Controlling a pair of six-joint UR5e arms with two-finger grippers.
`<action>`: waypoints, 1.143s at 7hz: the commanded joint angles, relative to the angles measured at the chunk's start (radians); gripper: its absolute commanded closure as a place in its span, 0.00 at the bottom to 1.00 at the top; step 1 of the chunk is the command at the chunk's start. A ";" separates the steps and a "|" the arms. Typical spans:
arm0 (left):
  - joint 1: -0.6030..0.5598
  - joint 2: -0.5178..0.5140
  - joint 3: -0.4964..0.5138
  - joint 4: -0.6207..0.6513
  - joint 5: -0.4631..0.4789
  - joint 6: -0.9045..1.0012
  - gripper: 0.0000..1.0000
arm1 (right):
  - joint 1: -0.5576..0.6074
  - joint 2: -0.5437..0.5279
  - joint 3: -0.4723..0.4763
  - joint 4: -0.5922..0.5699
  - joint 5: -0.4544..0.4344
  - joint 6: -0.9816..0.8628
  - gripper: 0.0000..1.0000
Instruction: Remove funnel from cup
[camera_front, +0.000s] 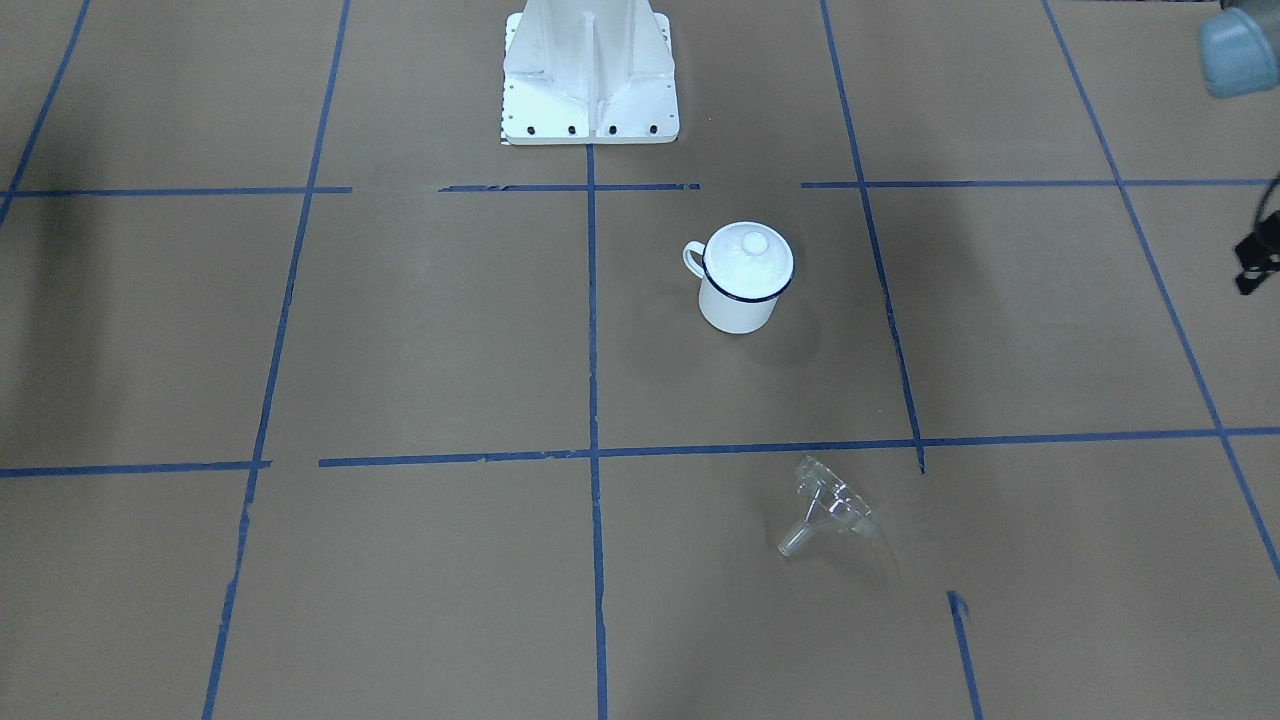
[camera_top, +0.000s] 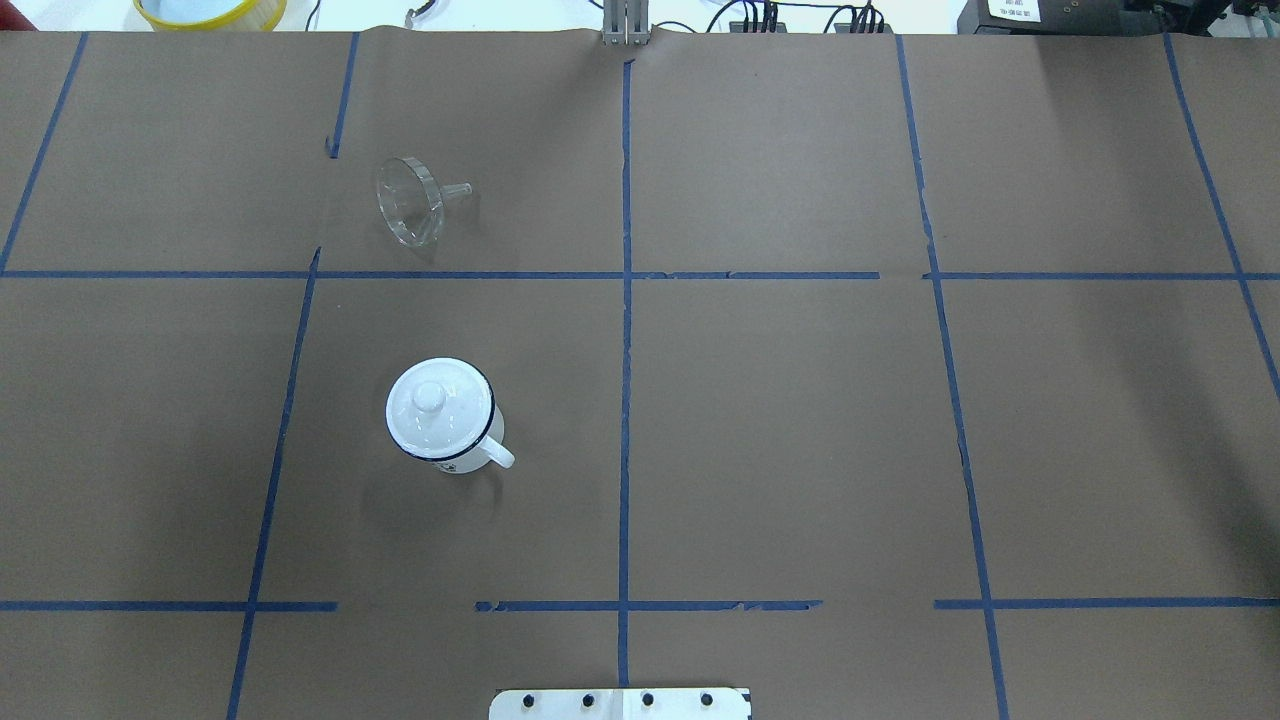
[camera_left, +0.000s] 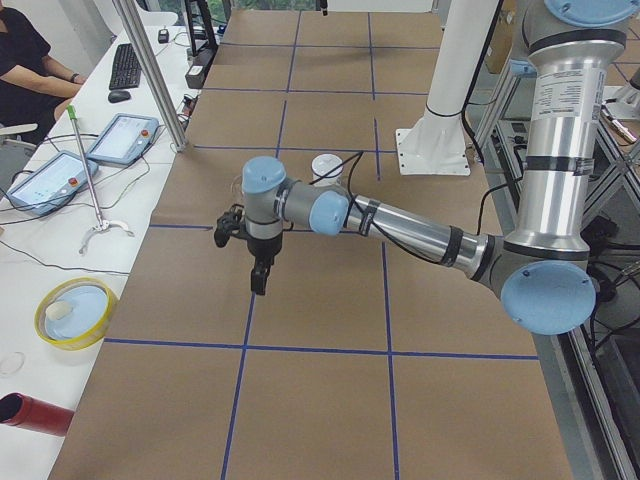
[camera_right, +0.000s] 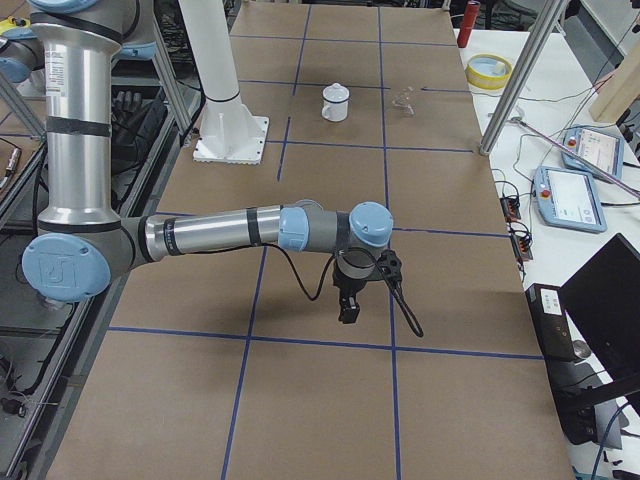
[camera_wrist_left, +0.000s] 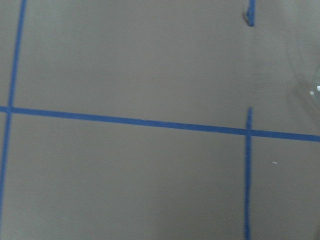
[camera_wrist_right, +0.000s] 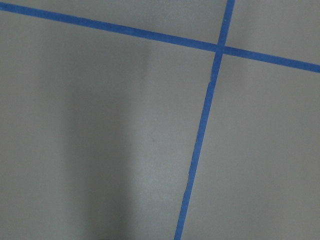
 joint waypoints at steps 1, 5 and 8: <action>-0.188 0.002 0.099 0.032 -0.084 0.223 0.00 | 0.000 0.000 0.000 0.000 0.000 0.001 0.00; -0.178 -0.041 0.113 0.179 -0.223 0.225 0.00 | 0.000 0.000 0.000 0.000 0.000 0.001 0.00; -0.166 -0.033 0.219 -0.001 -0.224 0.224 0.00 | 0.000 0.000 0.000 0.000 0.000 0.001 0.00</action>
